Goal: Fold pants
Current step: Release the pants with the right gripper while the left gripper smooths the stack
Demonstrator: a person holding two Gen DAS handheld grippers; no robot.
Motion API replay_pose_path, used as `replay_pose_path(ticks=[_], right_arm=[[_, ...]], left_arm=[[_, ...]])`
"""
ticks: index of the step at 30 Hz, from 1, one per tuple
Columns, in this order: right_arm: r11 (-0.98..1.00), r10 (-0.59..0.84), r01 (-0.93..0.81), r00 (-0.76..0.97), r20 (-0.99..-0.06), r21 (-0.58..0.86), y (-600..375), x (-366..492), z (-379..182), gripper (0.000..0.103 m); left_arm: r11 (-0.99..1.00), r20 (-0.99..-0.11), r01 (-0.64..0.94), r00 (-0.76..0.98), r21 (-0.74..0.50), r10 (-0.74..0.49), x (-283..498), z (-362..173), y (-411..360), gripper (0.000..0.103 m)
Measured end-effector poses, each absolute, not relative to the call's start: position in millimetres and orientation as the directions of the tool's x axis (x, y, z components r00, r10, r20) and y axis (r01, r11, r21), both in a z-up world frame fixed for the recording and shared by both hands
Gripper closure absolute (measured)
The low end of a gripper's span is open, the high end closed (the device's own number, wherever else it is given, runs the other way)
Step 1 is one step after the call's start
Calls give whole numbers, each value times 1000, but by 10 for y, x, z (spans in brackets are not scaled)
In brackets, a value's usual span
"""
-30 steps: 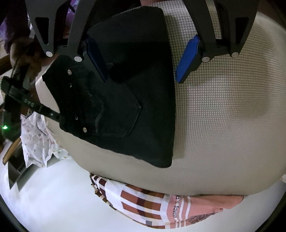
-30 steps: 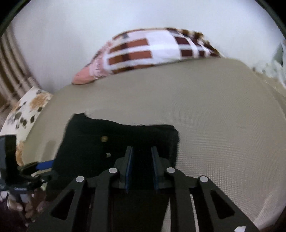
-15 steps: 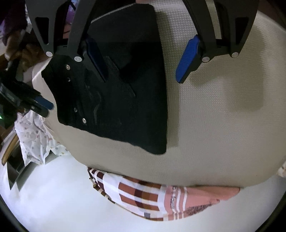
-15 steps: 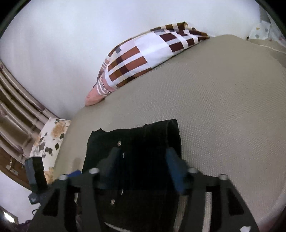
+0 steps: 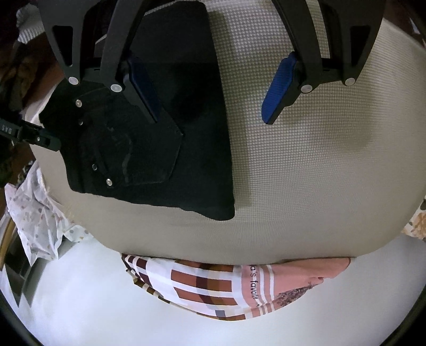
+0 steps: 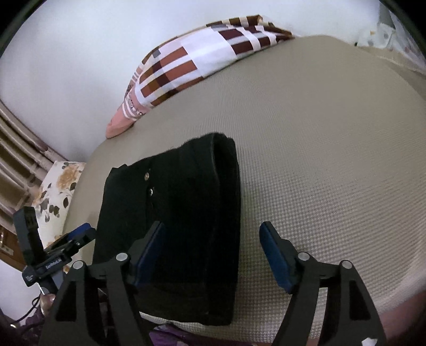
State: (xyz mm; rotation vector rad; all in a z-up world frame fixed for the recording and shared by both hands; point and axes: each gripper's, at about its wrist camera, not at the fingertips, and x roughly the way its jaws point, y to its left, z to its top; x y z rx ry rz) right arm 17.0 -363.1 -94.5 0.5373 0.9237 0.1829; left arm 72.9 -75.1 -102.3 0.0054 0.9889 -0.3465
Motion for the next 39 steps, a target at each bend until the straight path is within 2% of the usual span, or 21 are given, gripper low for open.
replay_pose_path(ticks=[5,12,20,23,27,33,39], right_arm=[[808,433,94,575,-695,581,-3683,212,-1113,32],[794,469,64,567,-677,604,-3655,284,-1125,26],[785,523,2,535,-664,620,-3575,427,-1128,20],[773,550,-25,525,-650,634,-3567,447,-1134,12],[747,579,-38,530,-620,664,-3596,434,-1153,7],[700,612,-43,551,-567,713,-3671,414,-1193,3],[669,648,-33,517,-560,743,-3713,476,-1202,1]], left_arm=[[950,-839,283,478,-136,-262,765,-1087,-764,25],[949,-852,281,454,-142,-262,820,-1151,-762,24],[942,-865,299,421,-152,-273,931,-1208,-778,17],[929,-867,323,392,-182,-306,980,-1242,-777,17],[896,-872,362,314,-256,-376,1067,-1315,-799,17],[858,-869,421,254,-296,-424,1142,-1343,-839,13],[799,-855,484,175,-358,-489,1241,-1336,-842,13]])
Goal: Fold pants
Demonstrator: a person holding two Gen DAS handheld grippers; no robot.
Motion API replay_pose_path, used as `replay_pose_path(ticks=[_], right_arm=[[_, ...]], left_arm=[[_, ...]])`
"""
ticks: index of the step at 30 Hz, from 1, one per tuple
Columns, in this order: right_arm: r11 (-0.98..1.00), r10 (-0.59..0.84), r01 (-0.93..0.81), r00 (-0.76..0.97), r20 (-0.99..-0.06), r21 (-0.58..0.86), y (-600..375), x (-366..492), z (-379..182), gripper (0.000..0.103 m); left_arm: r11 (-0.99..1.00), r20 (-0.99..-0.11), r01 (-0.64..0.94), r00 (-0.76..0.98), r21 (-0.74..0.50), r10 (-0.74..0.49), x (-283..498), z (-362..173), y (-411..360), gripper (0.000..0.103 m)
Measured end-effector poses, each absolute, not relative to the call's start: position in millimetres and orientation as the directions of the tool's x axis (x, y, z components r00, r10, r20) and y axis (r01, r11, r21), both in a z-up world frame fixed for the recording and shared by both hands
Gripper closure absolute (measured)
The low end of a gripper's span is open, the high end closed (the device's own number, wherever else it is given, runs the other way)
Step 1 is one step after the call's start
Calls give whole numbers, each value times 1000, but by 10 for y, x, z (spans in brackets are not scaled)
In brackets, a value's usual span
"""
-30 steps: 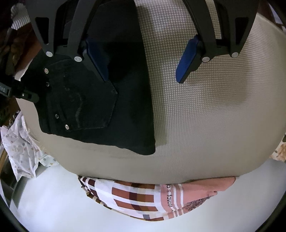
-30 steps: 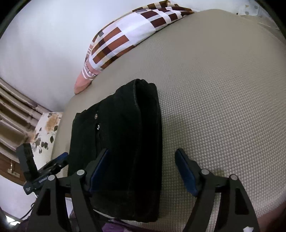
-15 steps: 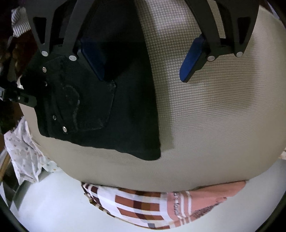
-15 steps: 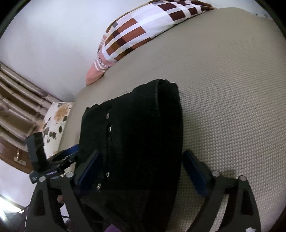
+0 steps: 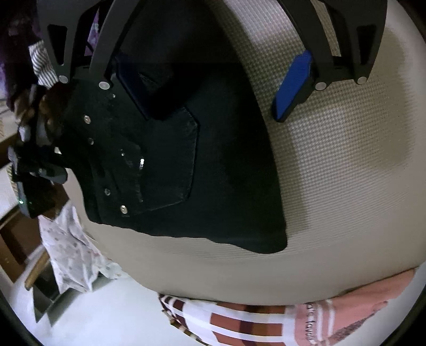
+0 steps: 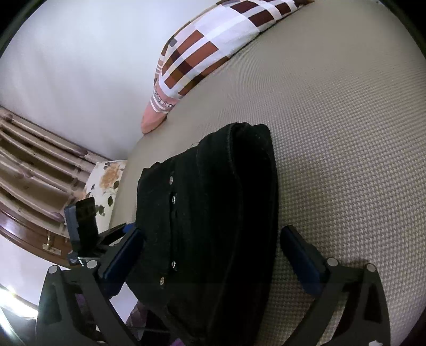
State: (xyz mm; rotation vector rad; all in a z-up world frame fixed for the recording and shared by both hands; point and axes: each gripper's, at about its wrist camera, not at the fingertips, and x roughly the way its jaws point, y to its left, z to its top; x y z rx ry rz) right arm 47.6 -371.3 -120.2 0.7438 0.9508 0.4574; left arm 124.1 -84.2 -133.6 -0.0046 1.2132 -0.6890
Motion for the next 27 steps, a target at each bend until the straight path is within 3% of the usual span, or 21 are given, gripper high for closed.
replay_pose_path(ticks=[12,14,19,21,24,27], right_arm=[[651,662,-29,510,-549,758,-3768,456,-1216,1],[650,663,-29,509,-549,759,-3781,451,-1220,1],[643,675,-29,494,-548,766,-3788,466,-1223,1],[638,686,-29,474,-551,770,-3795,472,-1224,1],[612,728,-49,424,-538,790,-3792,510,-1231,0],[604,763,-100,361,-537,791,-3735,593,-1231,0]], left_arm=[[708,-767,415,38,-571,-641,1530,-1344,-705,12],[645,-716,393,-50,-655,-696,1548,-1388,-674,12],[599,-678,363,-145,-714,-721,1638,-1421,-689,12],[543,-612,299,-237,-785,-754,1695,-1502,-664,12],[506,-582,294,-310,-811,-752,1733,-1532,-681,12],[479,-554,283,-348,-831,-756,1777,-1536,-776,4]])
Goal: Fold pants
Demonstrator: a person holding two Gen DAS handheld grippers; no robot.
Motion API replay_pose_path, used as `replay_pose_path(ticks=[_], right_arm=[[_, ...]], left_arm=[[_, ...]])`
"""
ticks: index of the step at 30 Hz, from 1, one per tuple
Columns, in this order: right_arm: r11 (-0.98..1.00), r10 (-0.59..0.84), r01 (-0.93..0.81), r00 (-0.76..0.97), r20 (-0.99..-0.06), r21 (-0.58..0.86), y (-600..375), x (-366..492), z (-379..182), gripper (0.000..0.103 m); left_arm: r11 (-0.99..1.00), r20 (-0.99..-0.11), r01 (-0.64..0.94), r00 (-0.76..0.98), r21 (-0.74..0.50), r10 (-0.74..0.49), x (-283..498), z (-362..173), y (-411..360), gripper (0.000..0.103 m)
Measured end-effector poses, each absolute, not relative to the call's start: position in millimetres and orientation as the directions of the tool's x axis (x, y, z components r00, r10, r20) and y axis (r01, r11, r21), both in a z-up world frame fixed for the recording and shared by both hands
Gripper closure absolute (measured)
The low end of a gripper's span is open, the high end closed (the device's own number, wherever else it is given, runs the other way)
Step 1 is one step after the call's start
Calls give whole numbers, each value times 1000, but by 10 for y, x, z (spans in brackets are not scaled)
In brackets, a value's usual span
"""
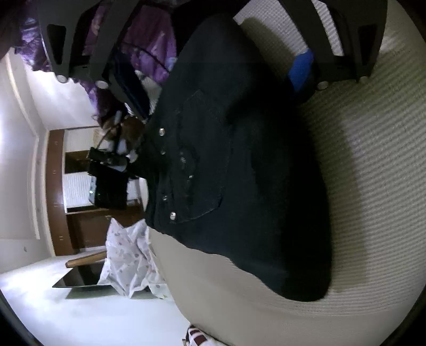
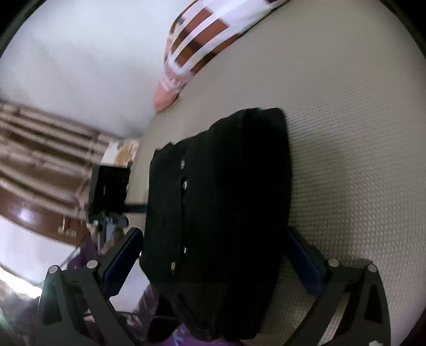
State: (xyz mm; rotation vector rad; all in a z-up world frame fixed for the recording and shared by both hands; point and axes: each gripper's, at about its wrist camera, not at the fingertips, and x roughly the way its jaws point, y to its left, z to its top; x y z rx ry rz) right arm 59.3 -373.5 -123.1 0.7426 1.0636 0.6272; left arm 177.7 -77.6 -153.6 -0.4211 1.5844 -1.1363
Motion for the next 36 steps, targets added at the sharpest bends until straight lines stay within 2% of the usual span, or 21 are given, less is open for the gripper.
replay_pose_path(ticks=[1,6,9,13,14,16,17,18,20,21,22,24,25,29,36], right_arm=[[597,771,-107,353,-531,795,-3724,613,-1237,0],[540,825,-155,290,-484,827,-3658,729,-1244,0],[546,827,-171,264,-495,820,-3587,775,-1242,0],[605,790,-187,261,-555,774,-3482,790,-1212,0],[607,788,-186,267,-555,772,-3490,778,-1214,3],[644,759,-192,285,-586,740,-3504,743,-1207,19],[663,741,-182,295,-603,726,-3529,731,-1212,35],[683,720,-154,307,-623,714,-3586,722,-1234,58],[670,723,-101,315,-615,735,-3705,732,-1316,66],[653,733,-82,322,-600,753,-3739,723,-1350,67],[656,728,-82,331,-601,750,-3729,718,-1346,67],[679,707,-86,345,-617,730,-3679,708,-1305,68],[671,710,-80,353,-609,737,-3679,705,-1301,68],[655,712,-66,388,-585,753,-3681,700,-1306,70],[632,711,-54,439,-550,773,-3654,632,-1230,74]], left_arm=[[468,-547,285,-360,-836,-756,1784,-1532,-814,1],[468,-549,290,-381,-835,-743,1824,-1500,-906,1],[468,-551,295,-357,-833,-754,1816,-1484,-858,1],[500,-599,359,-259,-788,-757,1686,-1436,-834,1],[514,-613,376,-222,-771,-758,1629,-1415,-836,1],[538,-641,410,-172,-737,-748,1540,-1391,-866,1],[554,-659,425,-149,-716,-737,1495,-1376,-876,1],[571,-677,437,-130,-695,-724,1461,-1363,-892,1],[597,-705,453,-106,-663,-702,1429,-1362,-954,2],[619,-729,467,-85,-632,-680,1396,-1345,-980,3],[633,-743,473,-70,-612,-666,1377,-1344,-998,7],[699,-799,493,13,-518,-601,1310,-1316,-1006,33],[745,-832,493,74,-449,-550,1274,-1309,-980,50],[756,-806,412,84,-508,-587,1282,-1372,-819,61],[781,-793,385,172,-491,-584,1165,-1271,-750,79]])
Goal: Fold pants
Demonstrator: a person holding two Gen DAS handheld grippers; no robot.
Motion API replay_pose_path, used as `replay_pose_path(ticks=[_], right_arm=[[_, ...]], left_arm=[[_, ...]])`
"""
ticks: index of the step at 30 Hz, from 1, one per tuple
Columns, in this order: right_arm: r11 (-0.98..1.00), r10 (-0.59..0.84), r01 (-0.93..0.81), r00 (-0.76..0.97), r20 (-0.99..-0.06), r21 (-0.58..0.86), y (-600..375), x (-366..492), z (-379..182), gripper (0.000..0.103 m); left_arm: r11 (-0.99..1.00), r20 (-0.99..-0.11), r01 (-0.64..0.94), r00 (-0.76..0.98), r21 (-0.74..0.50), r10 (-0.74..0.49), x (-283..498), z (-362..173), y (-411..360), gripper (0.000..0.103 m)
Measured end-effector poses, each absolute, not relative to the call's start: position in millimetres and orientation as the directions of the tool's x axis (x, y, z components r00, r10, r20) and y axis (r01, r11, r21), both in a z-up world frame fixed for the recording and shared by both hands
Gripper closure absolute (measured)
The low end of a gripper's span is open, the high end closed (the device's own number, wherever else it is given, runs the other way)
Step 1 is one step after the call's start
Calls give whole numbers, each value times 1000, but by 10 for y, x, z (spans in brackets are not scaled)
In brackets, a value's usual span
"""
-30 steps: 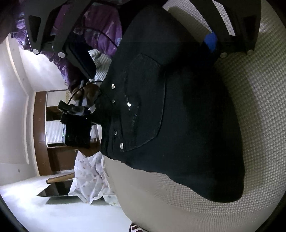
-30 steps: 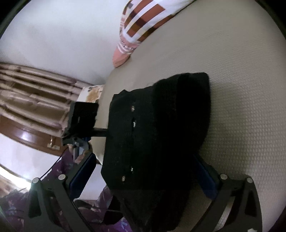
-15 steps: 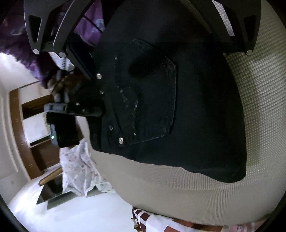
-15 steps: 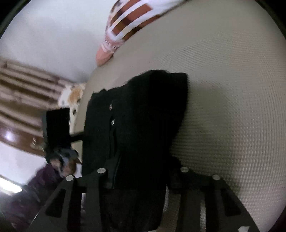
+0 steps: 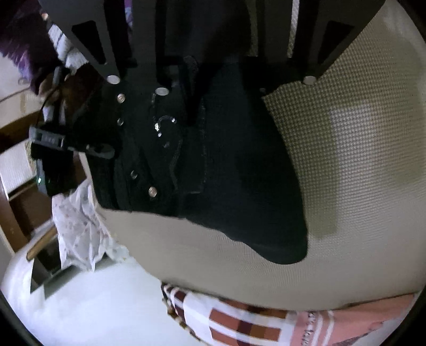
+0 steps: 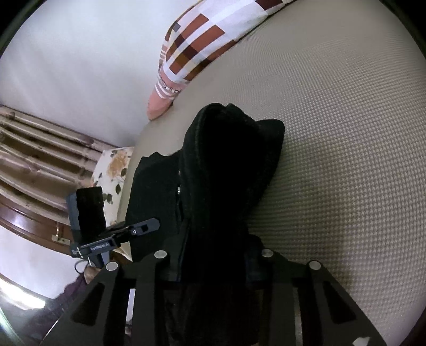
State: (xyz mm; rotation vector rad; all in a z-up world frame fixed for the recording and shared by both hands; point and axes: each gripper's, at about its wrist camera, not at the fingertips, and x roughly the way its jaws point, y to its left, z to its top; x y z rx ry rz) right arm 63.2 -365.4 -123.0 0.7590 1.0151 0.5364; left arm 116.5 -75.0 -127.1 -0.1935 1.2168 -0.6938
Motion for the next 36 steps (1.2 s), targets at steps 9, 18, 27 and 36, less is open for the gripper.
replay_pose_path(ticks=[9,18,27,36], right_arm=[[598,722,-48,466,-512,800,-3599,580,-1170,76],[572,733,-37,471,-490,820,-3497,614,-1188,77],[550,745,-31,470,-474,834,-3390,643,-1189,77],[538,755,-36,465,-462,842,-3264,664,-1160,77]], left_arm=[[804,-800,386,221,-453,-557,1049,-1087,-815,81],[834,-814,408,289,-372,-504,955,-918,-858,81],[858,-824,413,337,-306,-456,880,-850,-802,81],[870,-827,417,368,-262,-425,814,-782,-740,81]])
